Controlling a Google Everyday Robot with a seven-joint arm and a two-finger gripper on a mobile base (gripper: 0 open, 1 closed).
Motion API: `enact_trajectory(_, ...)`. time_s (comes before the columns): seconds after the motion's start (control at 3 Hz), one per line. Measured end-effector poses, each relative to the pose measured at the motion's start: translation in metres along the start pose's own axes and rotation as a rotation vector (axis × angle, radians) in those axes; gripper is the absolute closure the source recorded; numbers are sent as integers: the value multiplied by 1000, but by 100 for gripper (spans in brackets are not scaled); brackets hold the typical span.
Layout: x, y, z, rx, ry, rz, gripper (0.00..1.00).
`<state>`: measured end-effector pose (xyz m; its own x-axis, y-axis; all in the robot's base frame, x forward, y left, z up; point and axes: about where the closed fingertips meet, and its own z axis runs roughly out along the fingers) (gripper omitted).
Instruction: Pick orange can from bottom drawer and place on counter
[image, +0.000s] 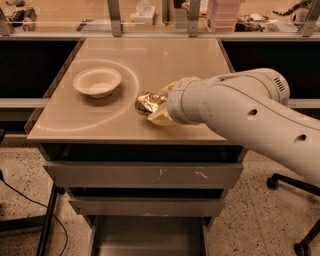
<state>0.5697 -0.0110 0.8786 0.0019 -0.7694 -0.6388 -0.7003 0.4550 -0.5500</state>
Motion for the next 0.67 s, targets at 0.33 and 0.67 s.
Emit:
enact_trajectory(0.33, 0, 0, 0, 0, 0, 0, 59)
enact_trajectory(0.67, 0, 0, 0, 0, 0, 0, 36)
